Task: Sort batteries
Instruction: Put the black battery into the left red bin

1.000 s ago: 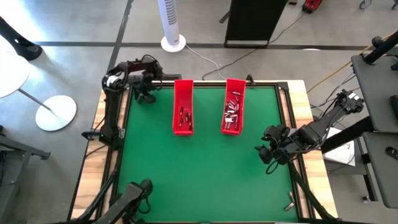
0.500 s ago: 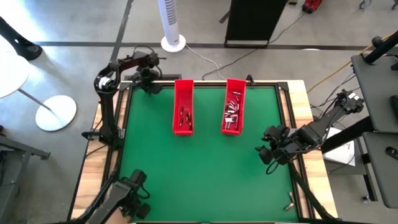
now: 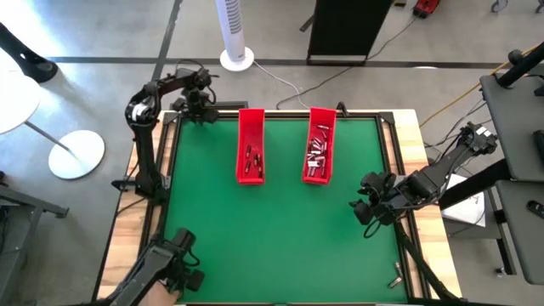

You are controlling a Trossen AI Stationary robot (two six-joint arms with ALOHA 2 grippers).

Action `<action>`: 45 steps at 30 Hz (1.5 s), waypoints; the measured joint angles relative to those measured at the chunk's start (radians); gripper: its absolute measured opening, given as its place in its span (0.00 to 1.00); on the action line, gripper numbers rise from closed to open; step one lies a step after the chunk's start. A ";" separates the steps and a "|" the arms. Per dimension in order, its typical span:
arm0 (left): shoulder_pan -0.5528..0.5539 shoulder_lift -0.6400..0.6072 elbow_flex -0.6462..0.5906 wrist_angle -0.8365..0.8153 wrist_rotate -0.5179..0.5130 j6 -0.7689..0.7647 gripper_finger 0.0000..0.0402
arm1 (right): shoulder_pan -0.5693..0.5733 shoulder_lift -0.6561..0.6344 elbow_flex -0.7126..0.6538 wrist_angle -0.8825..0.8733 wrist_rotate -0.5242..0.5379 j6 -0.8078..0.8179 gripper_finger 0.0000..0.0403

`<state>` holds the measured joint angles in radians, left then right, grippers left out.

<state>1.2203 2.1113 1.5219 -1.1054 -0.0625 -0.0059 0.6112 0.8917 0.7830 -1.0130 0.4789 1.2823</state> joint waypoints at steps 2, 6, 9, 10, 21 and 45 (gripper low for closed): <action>-0.010 0.000 0.000 -0.011 -0.030 0.001 0.32 | 0.000 0.000 0.000 0.000 0.001 -0.001 0.69; -0.033 0.001 -0.004 -0.064 -0.097 0.020 0.31 | 0.000 0.000 0.000 0.000 0.011 -0.002 0.71; -0.043 0.001 -0.021 -0.079 -0.143 0.050 0.31 | 0.000 0.000 0.000 0.000 0.011 -0.001 0.72; -0.046 0.001 -0.031 -0.082 -0.161 0.069 0.31 | 0.000 0.000 0.000 0.000 0.011 0.000 0.72; -0.074 0.000 -0.110 -0.098 -0.331 0.226 0.31 | 0.000 0.000 0.000 0.000 0.003 -0.010 0.70; -0.068 0.049 -0.039 -0.236 -0.286 0.266 0.28 | 0.000 0.000 0.000 0.001 0.000 0.027 0.72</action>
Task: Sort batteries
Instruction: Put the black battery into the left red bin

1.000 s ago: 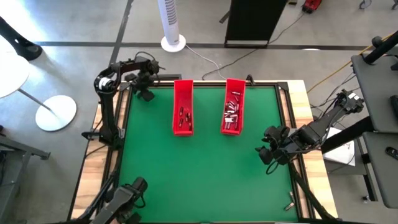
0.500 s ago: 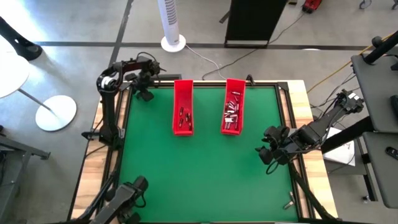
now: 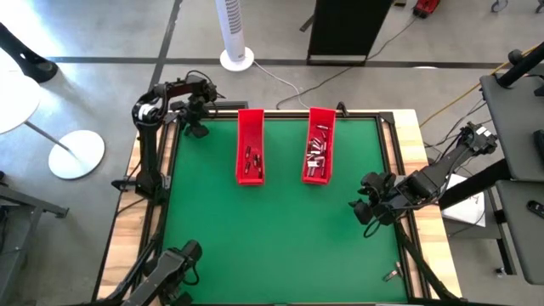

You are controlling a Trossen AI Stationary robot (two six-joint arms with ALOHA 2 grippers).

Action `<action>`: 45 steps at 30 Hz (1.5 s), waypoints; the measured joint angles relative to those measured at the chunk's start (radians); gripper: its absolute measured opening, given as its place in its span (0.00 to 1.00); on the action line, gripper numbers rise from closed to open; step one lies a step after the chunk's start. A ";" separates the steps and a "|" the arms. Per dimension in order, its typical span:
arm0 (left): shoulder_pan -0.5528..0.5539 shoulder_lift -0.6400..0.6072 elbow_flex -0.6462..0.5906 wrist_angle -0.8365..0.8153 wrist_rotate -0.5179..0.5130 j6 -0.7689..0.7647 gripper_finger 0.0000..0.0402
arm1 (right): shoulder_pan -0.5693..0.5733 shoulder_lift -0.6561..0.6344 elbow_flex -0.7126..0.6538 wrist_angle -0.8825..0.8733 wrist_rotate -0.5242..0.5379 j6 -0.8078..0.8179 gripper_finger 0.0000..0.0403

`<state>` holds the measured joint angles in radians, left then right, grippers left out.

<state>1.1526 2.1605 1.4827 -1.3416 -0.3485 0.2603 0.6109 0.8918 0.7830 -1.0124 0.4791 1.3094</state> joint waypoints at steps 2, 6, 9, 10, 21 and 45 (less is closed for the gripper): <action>0.000 0.000 0.010 -0.006 0.009 0.000 0.27 | 0.000 0.000 0.000 0.000 0.007 0.000 0.73; 0.000 0.000 0.023 -0.021 0.027 -0.009 0.19 | 0.000 0.000 0.000 0.000 0.018 -0.003 0.74; -0.001 0.000 0.021 -0.043 0.027 0.019 0.10 | -0.001 0.000 0.000 0.000 0.021 -0.011 0.73; 0.000 0.000 0.021 -0.043 0.026 0.022 0.08 | -0.001 0.000 0.000 0.000 0.022 -0.011 0.73; -0.001 0.074 0.067 -0.101 -0.027 -0.006 0.00 | 0.000 0.000 0.000 0.000 0.020 0.007 0.71; -0.032 0.073 0.087 -0.142 -0.314 0.153 0.00 | -0.001 0.000 0.000 -0.001 0.047 -0.016 0.73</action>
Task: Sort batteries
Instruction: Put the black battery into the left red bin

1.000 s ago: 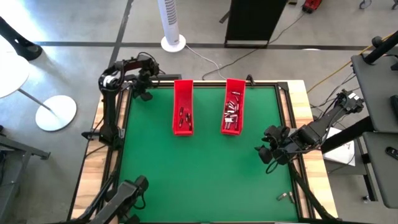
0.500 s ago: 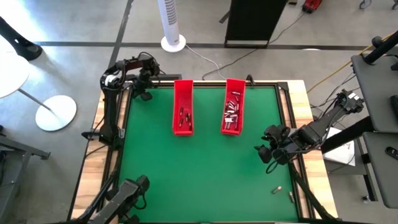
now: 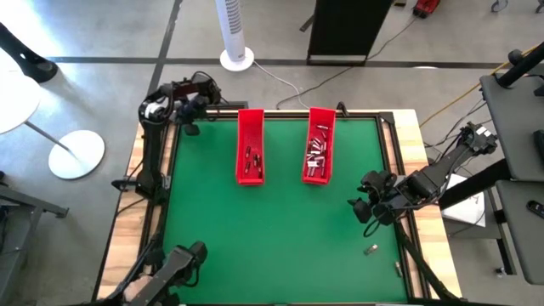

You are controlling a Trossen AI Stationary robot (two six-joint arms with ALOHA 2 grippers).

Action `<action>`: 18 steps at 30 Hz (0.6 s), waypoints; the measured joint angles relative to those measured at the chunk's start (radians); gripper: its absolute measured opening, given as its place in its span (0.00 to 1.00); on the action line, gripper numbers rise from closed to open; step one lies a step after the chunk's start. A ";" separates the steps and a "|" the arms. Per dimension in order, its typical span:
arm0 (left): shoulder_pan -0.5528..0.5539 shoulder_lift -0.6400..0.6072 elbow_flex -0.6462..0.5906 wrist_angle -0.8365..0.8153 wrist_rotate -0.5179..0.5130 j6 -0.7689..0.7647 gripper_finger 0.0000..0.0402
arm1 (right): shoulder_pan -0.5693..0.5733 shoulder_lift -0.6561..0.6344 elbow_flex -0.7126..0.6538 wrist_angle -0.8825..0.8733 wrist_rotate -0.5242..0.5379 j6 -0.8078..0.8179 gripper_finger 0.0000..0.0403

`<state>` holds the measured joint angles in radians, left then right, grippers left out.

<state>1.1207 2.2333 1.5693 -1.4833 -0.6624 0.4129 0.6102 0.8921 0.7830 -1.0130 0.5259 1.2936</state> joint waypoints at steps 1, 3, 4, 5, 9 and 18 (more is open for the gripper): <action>-0.002 -0.001 0.001 -0.001 0.002 -0.001 0.00 | 0.000 0.000 0.000 0.000 0.000 -0.004 0.73; -0.002 -0.001 0.001 -0.001 0.005 -0.013 0.00 | 0.000 0.000 0.000 0.000 -0.002 -0.008 0.74; -0.001 -0.001 0.001 -0.003 0.003 -0.025 0.00 | 0.000 0.000 0.000 0.000 -0.002 -0.008 0.74; 0.001 -0.001 0.001 -0.005 0.002 -0.039 0.00 | 0.000 0.000 0.000 0.000 -0.002 -0.008 0.75; -0.007 -0.023 0.001 -0.010 0.043 -0.085 0.00 | 0.000 0.000 0.000 0.000 -0.003 -0.019 0.75; -0.025 -0.314 -0.120 0.341 0.598 -0.121 0.00 | 0.001 0.007 -0.003 0.011 0.058 -0.049 0.71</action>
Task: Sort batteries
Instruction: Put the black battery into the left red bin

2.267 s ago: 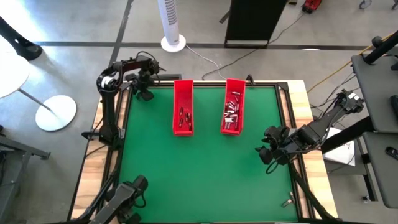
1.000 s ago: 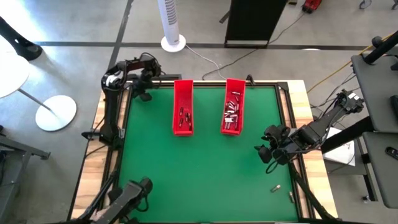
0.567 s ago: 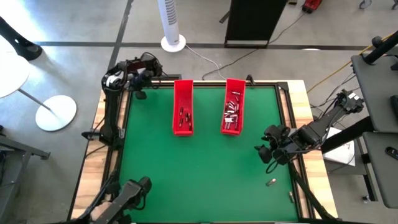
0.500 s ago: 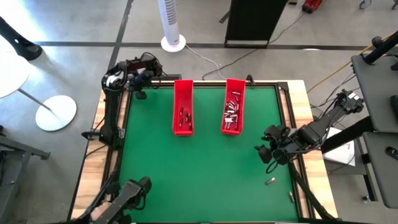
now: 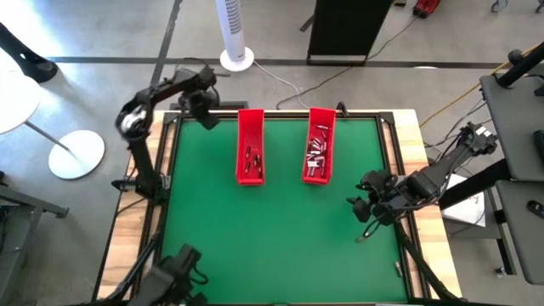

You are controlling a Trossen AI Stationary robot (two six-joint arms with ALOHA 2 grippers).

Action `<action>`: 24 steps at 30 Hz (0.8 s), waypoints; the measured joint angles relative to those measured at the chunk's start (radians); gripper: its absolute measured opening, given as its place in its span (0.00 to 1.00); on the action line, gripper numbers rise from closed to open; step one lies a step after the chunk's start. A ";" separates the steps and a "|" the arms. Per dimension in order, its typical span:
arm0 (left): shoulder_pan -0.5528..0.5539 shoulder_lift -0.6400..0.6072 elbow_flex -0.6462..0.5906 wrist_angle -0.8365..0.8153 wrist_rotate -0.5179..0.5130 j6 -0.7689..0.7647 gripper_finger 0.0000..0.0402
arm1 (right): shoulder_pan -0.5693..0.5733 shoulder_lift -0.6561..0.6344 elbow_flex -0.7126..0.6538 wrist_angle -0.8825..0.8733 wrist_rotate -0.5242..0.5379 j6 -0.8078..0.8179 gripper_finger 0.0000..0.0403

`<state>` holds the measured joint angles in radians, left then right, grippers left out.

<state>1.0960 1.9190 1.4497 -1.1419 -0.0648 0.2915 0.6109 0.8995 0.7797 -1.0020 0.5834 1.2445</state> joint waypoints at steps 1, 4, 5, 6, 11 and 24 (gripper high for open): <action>-0.007 -0.052 -0.041 0.053 0.038 -0.006 0.00 | 0.000 0.011 -0.002 0.009 0.013 -0.018 0.71; -0.030 -0.208 -0.184 0.194 0.108 -0.024 0.00 | -0.001 0.086 -0.005 0.082 0.016 -0.129 0.72; -0.036 -0.261 -0.232 0.232 0.112 -0.031 0.00 | 0.000 0.116 -0.005 0.105 0.008 -0.174 0.72; -0.042 -0.310 -0.278 0.264 0.113 -0.042 0.00 | 0.000 0.151 -0.005 0.117 -0.012 -0.216 0.73; -0.066 -0.557 -0.490 0.378 0.187 -0.100 0.00 | 0.000 0.319 -0.007 0.083 -0.304 -0.355 0.70; -0.166 -0.969 -0.831 0.695 0.235 -0.280 0.00 | 0.017 0.578 -0.007 0.123 -0.500 -0.645 0.56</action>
<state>0.9296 0.9497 0.6187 -0.4465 0.1698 0.0116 0.6283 1.4777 0.7727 -0.8792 0.0839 0.5995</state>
